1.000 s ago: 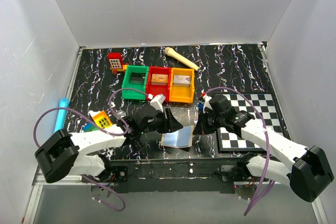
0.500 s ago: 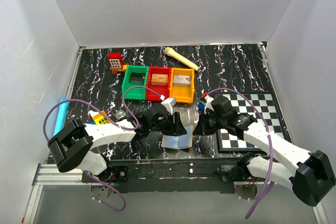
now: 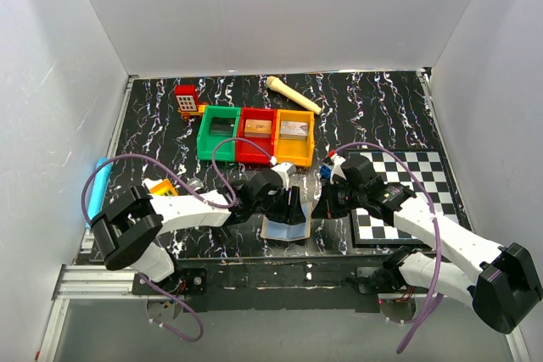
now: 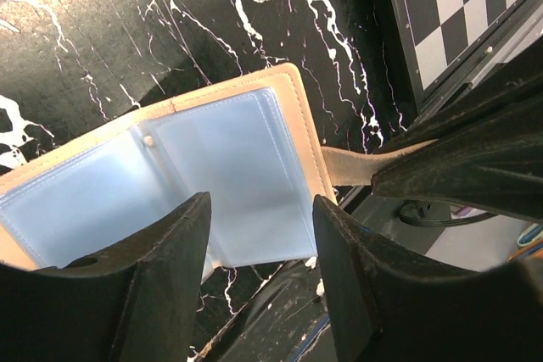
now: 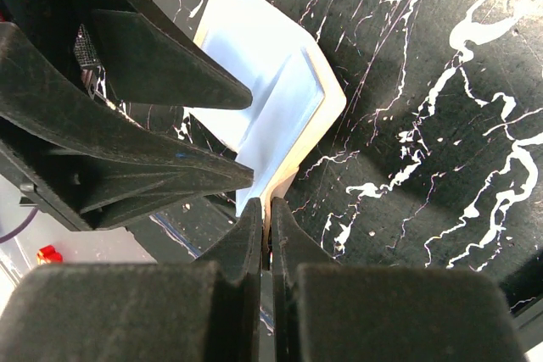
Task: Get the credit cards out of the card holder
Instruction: Remove the credit card from the card holder.
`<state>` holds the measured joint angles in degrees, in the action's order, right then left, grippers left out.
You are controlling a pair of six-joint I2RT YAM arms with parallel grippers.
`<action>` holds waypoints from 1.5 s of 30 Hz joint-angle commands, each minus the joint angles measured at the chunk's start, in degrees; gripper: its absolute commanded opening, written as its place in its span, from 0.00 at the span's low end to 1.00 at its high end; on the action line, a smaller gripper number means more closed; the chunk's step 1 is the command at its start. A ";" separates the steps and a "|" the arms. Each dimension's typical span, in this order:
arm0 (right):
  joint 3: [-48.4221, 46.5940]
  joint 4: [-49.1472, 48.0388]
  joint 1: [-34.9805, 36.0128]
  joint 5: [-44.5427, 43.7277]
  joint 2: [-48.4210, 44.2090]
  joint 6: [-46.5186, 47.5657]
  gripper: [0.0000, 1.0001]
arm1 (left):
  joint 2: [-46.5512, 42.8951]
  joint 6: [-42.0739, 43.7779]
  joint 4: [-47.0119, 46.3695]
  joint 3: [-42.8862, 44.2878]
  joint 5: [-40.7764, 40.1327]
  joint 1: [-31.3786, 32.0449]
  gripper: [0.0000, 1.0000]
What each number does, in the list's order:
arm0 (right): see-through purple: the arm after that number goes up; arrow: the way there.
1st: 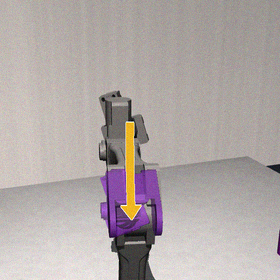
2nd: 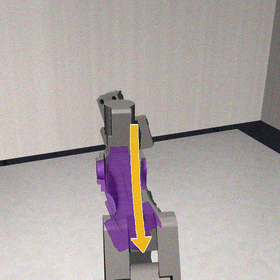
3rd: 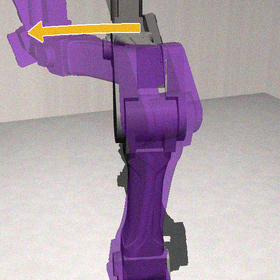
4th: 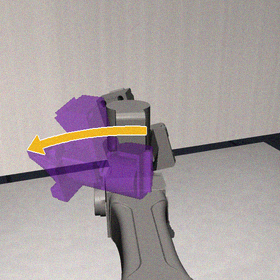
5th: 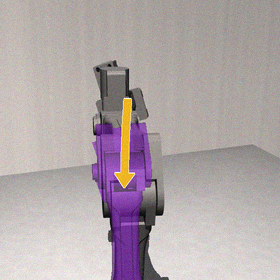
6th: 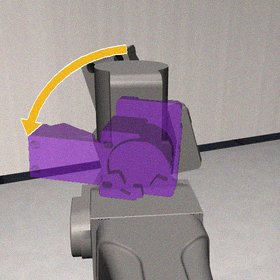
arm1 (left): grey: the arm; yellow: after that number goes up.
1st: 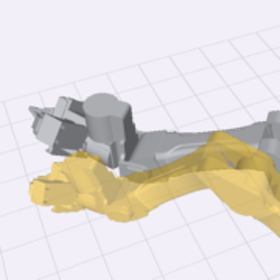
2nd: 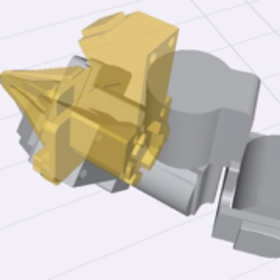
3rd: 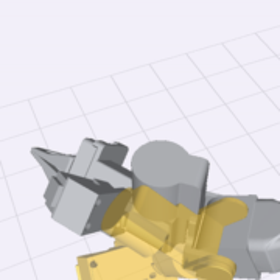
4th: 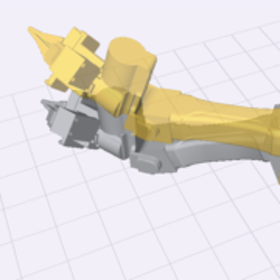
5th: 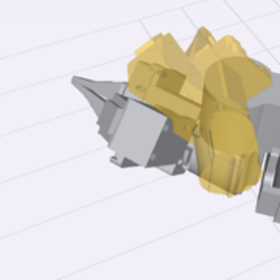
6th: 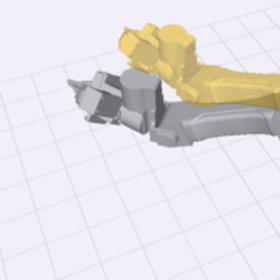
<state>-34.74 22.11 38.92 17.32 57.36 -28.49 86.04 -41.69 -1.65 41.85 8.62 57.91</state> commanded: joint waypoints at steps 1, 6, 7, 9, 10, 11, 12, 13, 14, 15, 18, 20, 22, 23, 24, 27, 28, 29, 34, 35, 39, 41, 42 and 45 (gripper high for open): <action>-2.96 -1.54 0.28 0.96 -0.50 0.28 0.01 | 0.35 1.88 1.39 2.98 -2.20 0.71 0.51; -3.40 -1.37 0.28 1.13 -0.23 0.54 0.01 | 1.15 2.05 3.14 3.51 -2.65 0.89 0.51; -3.49 -1.37 0.28 1.14 -0.15 0.54 0.01 | 1.23 2.23 3.23 3.51 -2.73 0.89 0.51; -3.49 -1.37 0.28 1.14 -0.15 0.63 0.01 | 1.41 2.23 3.32 3.68 -3.00 0.98 0.52; -3.49 -1.37 0.28 1.14 -0.06 0.72 0.01 | 1.50 2.14 3.49 3.77 -3.08 0.98 0.51; -3.58 -1.37 0.28 1.14 -0.15 0.72 0.01 | 1.67 2.14 3.67 3.68 -3.26 0.98 0.51; -3.58 -1.28 0.28 1.14 -0.15 0.72 0.01 | 1.76 2.14 3.93 3.94 -3.44 0.98 0.51; -3.58 -1.28 0.20 1.14 -0.06 0.63 0.01 | 1.94 2.05 4.11 3.95 -3.61 0.98 0.50; -3.67 -1.19 0.28 1.22 -0.15 0.80 0.01 | 2.03 2.05 4.37 4.03 -3.79 0.98 0.49; -3.67 -1.10 0.28 1.14 -0.15 0.80 0.01 | 2.11 2.14 4.55 4.12 -3.88 0.98 0.49; -3.75 -0.93 0.28 1.14 -0.50 0.81 0.01 | 2.29 1.70 5.34 4.30 -4.40 0.98 0.47; -3.75 -0.75 0.28 1.05 -0.50 0.98 0.01 | 2.12 1.53 5.87 4.21 -5.10 1.06 0.46; -3.67 -0.75 0.28 1.05 -0.67 0.98 0.01 | 1.68 1.18 6.66 4.03 -6.42 1.06 0.45; -3.67 -0.75 0.28 1.05 -0.67 0.89 0.01 | 1.33 1.09 6.92 3.86 -7.03 1.06 0.44; -3.58 -0.66 0.28 0.96 -0.67 0.98 0.01 | 0.98 0.83 7.53 3.68 -7.82 1.06 0.44; -3.58 -0.66 0.28 0.96 -0.85 0.89 0.01 | -1.39 -0.49 9.38 2.55 -12.56 1.06 0.45; -3.67 -0.66 0.20 0.96 -0.76 0.89 0.01 | -2.88 -0.93 9.38 1.93 -13.36 1.06 0.47; -3.67 -0.58 0.28 0.96 -0.85 0.98 0.01 | -4.20 -1.28 8.95 1.14 -14.15 1.06 0.50; -3.75 -0.31 0.28 0.87 -1.29 0.98 0.01 | -8.08 0.29 7.71 1.48 -13.99 1.06 0.63; -3.75 -0.22 0.28 0.87 -1.29 0.98 0.01 | -7.73 0.64 7.71 2.27 -13.64 1.15 0.64; -3.93 0.04 0.28 0.78 -1.64 0.89 0.01 | -5.19 2.05 7.89 5.08 -13.19 2.64 0.64; -3.93 0.13 0.28 0.87 -1.73 0.89 0.01 | -3.69 2.75 8.24 6.22 -13.28 3.52 0.64; -3.93 0.13 0.28 0.87 -1.73 0.89 0.01 | -2.99 2.93 8.50 6.84 -13.28 3.87 0.64; -3.93 0.13 0.28 1.05 -1.73 0.80 0.01 | -1.06 3.28 9.64 8.07 -13.72 4.58 0.64</action>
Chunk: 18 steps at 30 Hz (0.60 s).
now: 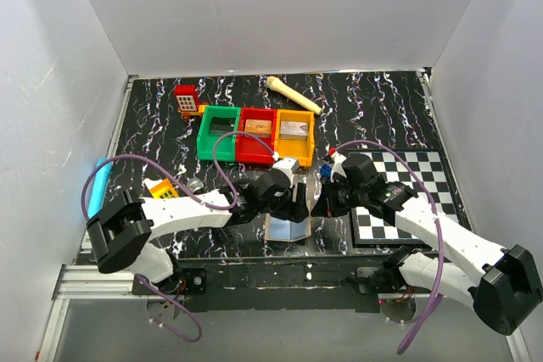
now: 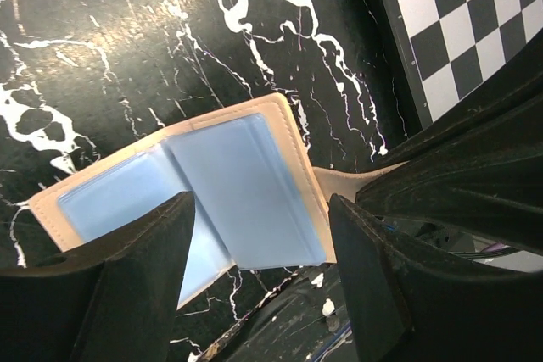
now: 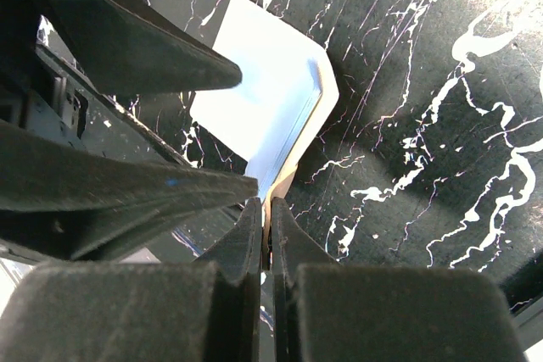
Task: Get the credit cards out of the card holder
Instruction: Remove the credit card from the card holder.
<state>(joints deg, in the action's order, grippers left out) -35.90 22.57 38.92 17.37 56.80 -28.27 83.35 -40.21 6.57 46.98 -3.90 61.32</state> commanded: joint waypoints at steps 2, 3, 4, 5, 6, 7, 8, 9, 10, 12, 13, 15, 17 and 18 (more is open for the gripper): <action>-2.77 -0.33 0.28 1.00 -1.33 0.50 0.01 | 2.52 1.80 2.13 3.38 -1.37 1.43 0.64; -2.86 -0.33 0.28 1.00 -1.25 0.59 0.01 | 2.95 1.80 2.39 3.55 -1.63 1.43 0.64; -2.86 -0.33 0.28 1.00 -1.34 0.50 0.01 | 3.22 1.71 2.66 3.73 -1.72 1.52 0.63; -2.95 -0.24 0.28 1.09 -1.34 0.59 0.01 | 3.39 1.54 2.83 3.73 -1.90 1.52 0.63; -3.03 -0.16 0.28 1.00 -1.34 0.59 0.01 | 3.48 1.45 3.01 3.73 -1.99 1.52 0.62; -3.04 -0.07 0.20 1.00 -1.42 0.59 0.01 | 3.57 1.27 3.10 3.64 -2.07 1.52 0.61; -3.04 0.02 0.28 0.92 -1.51 0.50 0.01 | 3.57 1.27 3.10 3.56 -2.16 1.52 0.61; -3.04 -0.07 0.28 0.83 -1.51 0.67 0.01 | 3.31 1.01 3.01 3.47 -2.34 1.52 0.60; -2.95 0.02 0.28 0.83 -1.60 0.67 0.01 | 3.13 0.83 2.93 3.38 -2.43 1.52 0.60; -2.95 0.02 0.28 0.83 -1.51 0.59 0.01 | 2.52 0.92 2.92 3.03 -2.78 1.52 0.60; -2.86 0.02 0.28 0.83 -1.60 0.59 0.01 | 2.00 0.83 2.84 2.85 -3.04 1.52 0.60; -2.77 0.02 0.28 0.83 -1.69 0.67 0.01 | 1.90 0.74 2.57 2.50 -3.04 1.52 0.61; -2.68 0.02 0.28 0.83 -1.51 0.67 0.01 | 2.69 0.92 2.57 2.59 -2.61 1.52 0.61; -2.68 0.02 0.28 0.92 -1.51 0.59 0.01 | 3.04 0.74 2.57 2.68 -2.43 1.52 0.61</action>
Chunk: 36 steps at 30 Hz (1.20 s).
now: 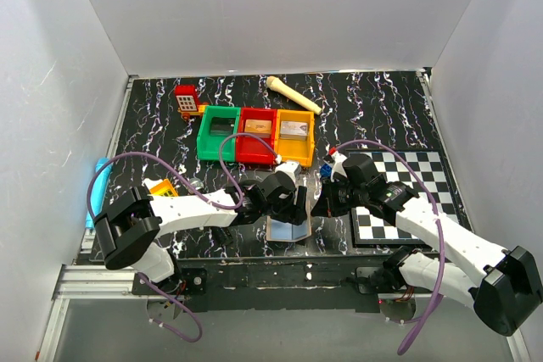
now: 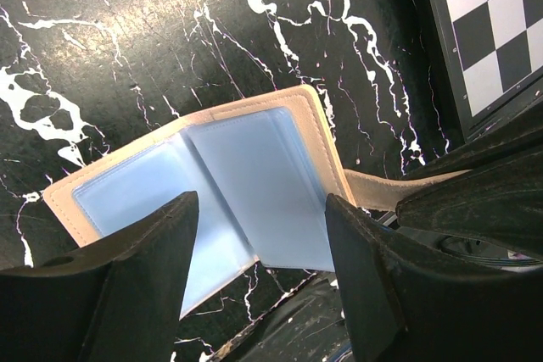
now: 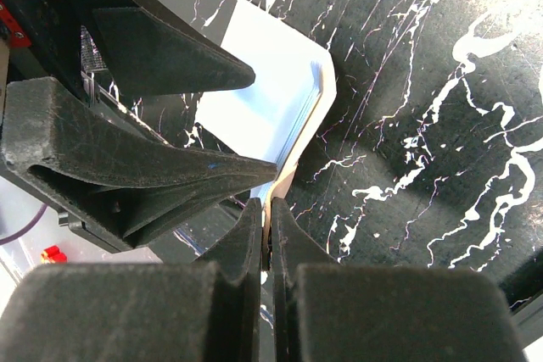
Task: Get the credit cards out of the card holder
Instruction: Remove the credit card from the card holder.
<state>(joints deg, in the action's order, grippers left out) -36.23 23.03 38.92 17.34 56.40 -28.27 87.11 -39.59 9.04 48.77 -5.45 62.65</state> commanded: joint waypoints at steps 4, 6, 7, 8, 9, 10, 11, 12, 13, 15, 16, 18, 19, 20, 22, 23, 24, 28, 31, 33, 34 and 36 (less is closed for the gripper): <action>-2.53 -0.44 0.28 0.94 -1.29 0.67 0.01 | 0.34 0.22 0.28 1.15 -0.79 0.19 0.60; -2.71 -0.26 0.28 0.94 -1.21 0.67 0.01 | 0.69 0.13 0.72 1.32 -1.22 0.19 0.58; -2.71 -0.18 0.28 0.94 -1.29 0.67 0.01 | 0.78 0.22 1.07 1.32 -1.49 0.19 0.57; -2.79 -0.09 0.28 0.94 -1.29 0.76 0.01 | 0.78 0.13 1.24 1.32 -1.75 0.19 0.56; -2.80 -0.09 0.28 0.85 -1.29 0.76 0.01 | 0.69 -0.04 1.33 1.15 -1.84 0.19 0.56; -2.80 -0.09 0.20 0.85 -1.38 0.76 0.01 | 0.69 -0.04 1.33 0.97 -2.02 0.19 0.54; -2.80 -0.09 0.28 0.85 -1.30 0.76 0.01 | 0.69 -0.22 1.42 0.80 -2.19 0.19 0.53; -2.80 -0.09 0.28 0.85 -1.29 0.68 0.01 | 0.43 -0.22 1.60 0.80 -2.37 0.19 0.52; -2.80 0.00 0.20 0.85 -1.29 0.67 0.01 | 0.25 -0.39 1.68 0.71 -2.72 0.19 0.51; -2.80 0.00 0.28 0.85 -1.38 0.76 0.01 | -0.36 -0.57 2.12 0.53 -3.51 0.19 0.50; -2.80 0.18 0.20 0.76 -1.47 0.85 0.01 | -0.80 -0.57 2.39 0.27 -3.95 0.19 0.50; -2.88 0.26 0.20 0.67 -1.47 0.76 0.01 | -1.85 -0.66 2.74 0.10 -5.09 0.19 0.50; -2.88 0.35 0.28 0.67 -1.56 0.94 0.01 | -2.20 -0.49 3.09 0.01 -5.70 0.19 0.50; -2.88 0.35 0.28 0.67 -1.56 0.94 0.01 | -2.38 -0.57 3.70 -0.08 -6.49 0.19 0.50; -2.88 0.44 0.28 0.59 -1.56 0.94 0.01 | -2.65 -0.57 4.49 -0.34 -7.29 0.10 0.50; -2.88 0.44 0.28 0.59 -1.65 0.94 0.01 | -2.73 -0.75 4.67 -0.35 -7.46 0.19 0.50; -2.88 0.44 0.28 0.59 -1.56 0.94 0.01 | -2.82 -1.01 4.85 -0.52 -7.55 0.10 0.50; -2.88 0.61 0.28 0.59 -1.56 1.03 0.01 | -5.01 -2.06 5.20 -1.75 -9.31 0.10 0.50; -2.97 0.70 0.20 0.59 -1.47 1.11 0.01 | -7.65 -2.68 7.21 -2.02 -12.81 0.01 0.54; -3.06 0.88 0.28 0.59 -1.65 1.11 0.01 | -9.93 -3.21 8.80 -2.28 -15.01 -0.07 0.59; -3.06 0.88 0.28 0.67 -1.65 1.03 0.01 | -11.51 -3.21 8.63 -2.71 -15.46 -0.16 0.61; -3.06 0.97 0.28 0.85 -1.65 1.11 0.01 | -13.71 -2.34 6.88 -3.16 -14.94 -0.16 0.64</action>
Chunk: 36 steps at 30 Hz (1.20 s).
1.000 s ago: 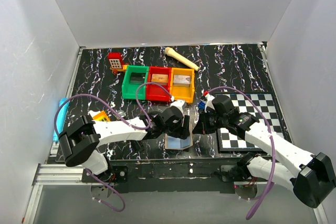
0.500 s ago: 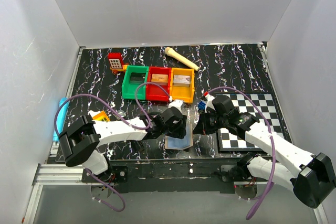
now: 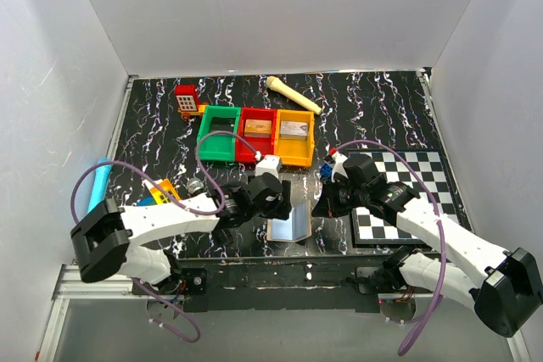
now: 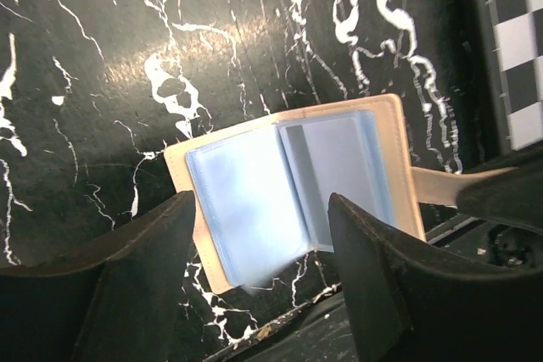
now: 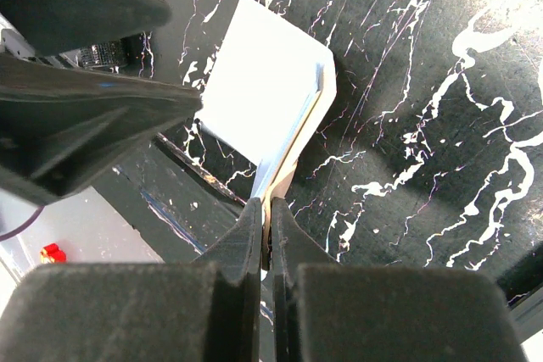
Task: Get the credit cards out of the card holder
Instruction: Remove the credit card from the card holder.
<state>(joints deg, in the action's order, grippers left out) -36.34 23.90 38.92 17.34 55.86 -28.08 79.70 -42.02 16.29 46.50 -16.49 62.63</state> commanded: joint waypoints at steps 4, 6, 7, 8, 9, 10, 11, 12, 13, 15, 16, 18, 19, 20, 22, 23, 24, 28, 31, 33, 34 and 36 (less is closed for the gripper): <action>-2.86 0.09 0.20 0.59 -1.19 0.92 0.01 | -4.75 2.82 -4.34 0.42 2.15 -0.14 0.65; -2.86 -0.08 0.28 0.67 -1.10 0.92 0.01 | -1.67 3.61 -4.34 2.09 4.44 0.21 0.63; -2.86 -0.08 0.28 0.76 -1.10 0.83 0.01 | -0.18 3.61 -4.43 2.71 5.15 0.38 0.62; -2.95 0.00 0.28 0.76 -1.10 0.92 0.01 | 0.80 3.70 -4.43 3.07 5.76 0.56 0.61; -2.95 0.09 0.20 0.76 -1.10 0.83 0.01 | 1.76 3.61 -4.69 3.42 6.38 0.48 0.61; -2.95 0.09 0.28 0.85 -1.10 0.92 0.01 | 2.47 3.70 -4.87 3.68 6.91 0.56 0.61; -3.04 0.09 0.28 0.85 -1.19 0.92 0.01 | 3.26 3.70 -4.87 3.95 7.08 0.56 0.61; -2.95 0.09 0.28 0.94 -1.19 0.83 0.01 | 3.70 3.87 -5.13 4.12 7.43 0.65 0.61; -3.04 0.09 0.28 0.94 -1.10 0.92 0.01 | 4.05 3.96 -5.39 4.12 7.70 0.74 0.61; -2.86 0.09 0.28 1.11 -1.19 0.83 0.01 | 4.67 4.14 -5.83 4.39 8.14 0.83 0.62; -2.78 0.09 0.20 1.11 -1.10 0.74 0.01 | 4.93 4.14 -5.92 4.39 8.40 0.83 0.63; -2.69 -0.17 0.28 1.11 -1.01 0.74 0.01 | 5.73 4.23 -6.10 4.91 8.93 0.91 0.63; -2.69 -0.17 0.28 1.20 -1.10 0.65 0.01 | 5.99 4.31 -6.19 5.00 9.19 0.91 0.63; -2.69 -0.08 0.20 1.29 -1.10 0.65 0.01 | 6.08 4.23 -6.36 5.09 9.28 0.91 0.64; -2.77 -0.08 0.20 1.11 -1.10 0.74 0.01 | 6.17 4.31 -6.63 5.09 9.20 1.18 0.64; -2.77 -0.08 0.20 1.11 -1.10 0.74 0.01 | 6.08 4.31 -6.63 5.09 9.11 1.35 0.65; -2.77 0.00 0.28 1.11 -1.19 0.74 0.01 | 6.08 4.23 -6.71 5.00 8.93 1.35 0.66; -2.77 -0.17 0.20 1.20 -1.10 0.74 0.01 | 6.60 4.40 -6.54 5.09 8.93 1.44 0.66; -2.86 -0.08 0.28 1.11 -1.18 0.74 0.01 | 7.48 4.23 -6.28 5.09 9.20 1.53 0.65; -2.86 -0.08 0.28 1.20 -1.10 0.74 0.01 | 7.75 3.97 -6.19 5.09 9.11 1.53 0.63; -2.78 -0.17 0.20 1.20 -1.10 0.74 0.01 | 7.84 3.96 -6.10 5.09 9.02 1.53 0.63; -2.78 -0.08 0.28 1.20 -1.10 0.74 0.01 | 8.19 3.96 -5.84 5.09 8.85 1.53 0.61</action>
<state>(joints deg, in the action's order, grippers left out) -36.34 23.92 38.92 17.37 55.83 -28.08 87.59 -38.54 10.26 49.67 -7.55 63.83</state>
